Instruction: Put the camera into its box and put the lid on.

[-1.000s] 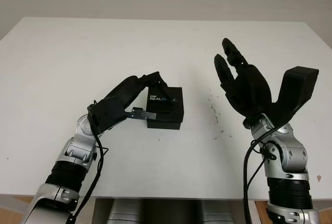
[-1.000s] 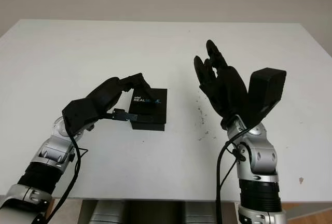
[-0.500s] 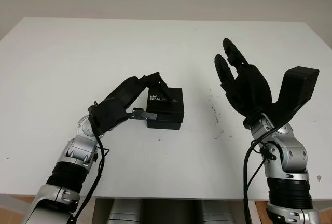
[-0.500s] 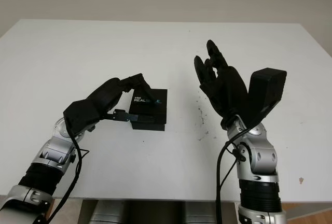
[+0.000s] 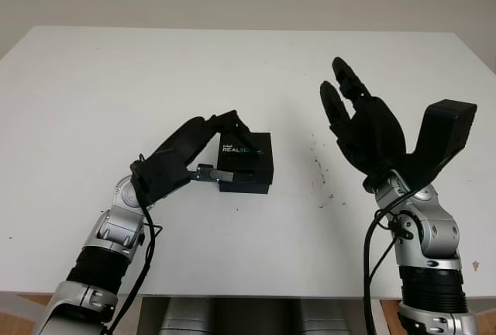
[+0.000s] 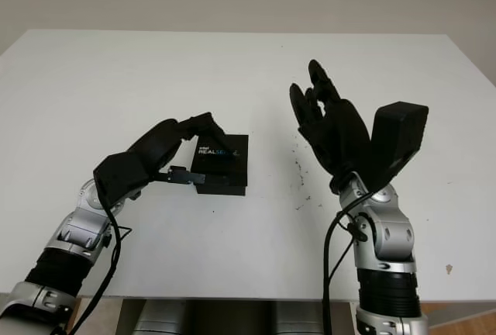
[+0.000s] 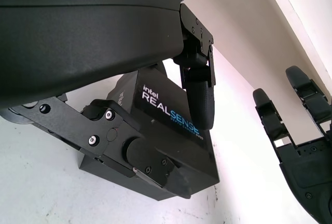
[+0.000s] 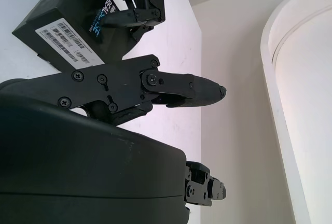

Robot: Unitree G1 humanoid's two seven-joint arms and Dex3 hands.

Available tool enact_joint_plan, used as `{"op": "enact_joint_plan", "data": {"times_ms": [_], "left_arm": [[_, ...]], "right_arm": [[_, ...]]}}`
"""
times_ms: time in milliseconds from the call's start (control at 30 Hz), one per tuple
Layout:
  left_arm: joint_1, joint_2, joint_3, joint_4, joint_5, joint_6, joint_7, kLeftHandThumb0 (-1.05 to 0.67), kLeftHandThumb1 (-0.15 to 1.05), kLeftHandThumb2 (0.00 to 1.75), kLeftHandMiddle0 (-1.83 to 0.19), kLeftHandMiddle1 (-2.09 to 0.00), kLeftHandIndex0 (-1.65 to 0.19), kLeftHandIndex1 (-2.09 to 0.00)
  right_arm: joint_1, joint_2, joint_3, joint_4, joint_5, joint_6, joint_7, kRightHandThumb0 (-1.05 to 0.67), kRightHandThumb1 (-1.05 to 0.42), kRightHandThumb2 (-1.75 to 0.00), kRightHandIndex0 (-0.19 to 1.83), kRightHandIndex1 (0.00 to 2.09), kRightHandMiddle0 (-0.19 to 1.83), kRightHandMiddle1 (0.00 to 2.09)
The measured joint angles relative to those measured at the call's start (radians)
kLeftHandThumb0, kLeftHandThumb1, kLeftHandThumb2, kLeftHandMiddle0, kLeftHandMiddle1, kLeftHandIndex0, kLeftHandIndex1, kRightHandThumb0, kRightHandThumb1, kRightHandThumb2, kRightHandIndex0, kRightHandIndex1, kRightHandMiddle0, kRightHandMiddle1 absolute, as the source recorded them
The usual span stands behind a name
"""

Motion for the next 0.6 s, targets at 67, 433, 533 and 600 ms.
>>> {"op": "enact_joint_plan", "data": {"times_ms": [67,433,533,600], "left_arm": [[0.004,0.0,0.0,-0.01,-0.001,0.003,0.0,-0.16,0.94,0.05,-0.41,-1.43,-0.34,-1.42],[0.019,0.005,0.006,-0.061,-0.016,0.03,-0.008,-0.17,0.94,0.05,-0.4,-1.45,-0.35,-1.44],[0.02,0.005,0.006,-0.06,-0.004,0.03,-0.001,-0.18,0.94,0.05,-0.39,-1.44,-0.34,-1.44],[0.02,0.007,-0.001,-0.057,0.028,0.019,0.019,-0.19,0.94,0.06,-0.35,-1.34,-0.28,-1.37]], "right_arm": [[0.0,0.0,0.0,0.0,0.002,0.0,-0.003,-0.48,-1.05,-0.4,-0.18,0.05,-0.08,0.07],[0.0,0.0,0.0,0.001,0.004,0.0,-0.002,-0.48,-1.05,-0.4,-0.17,0.06,-0.08,0.06],[0.0,0.0,0.0,0.002,0.004,0.0,-0.002,-0.48,-1.05,-0.41,-0.17,0.06,-0.09,0.06],[0.0,0.0,0.0,0.004,0.004,0.0,0.0,-0.48,-1.05,-0.41,-0.18,0.05,-0.09,0.06]]}}
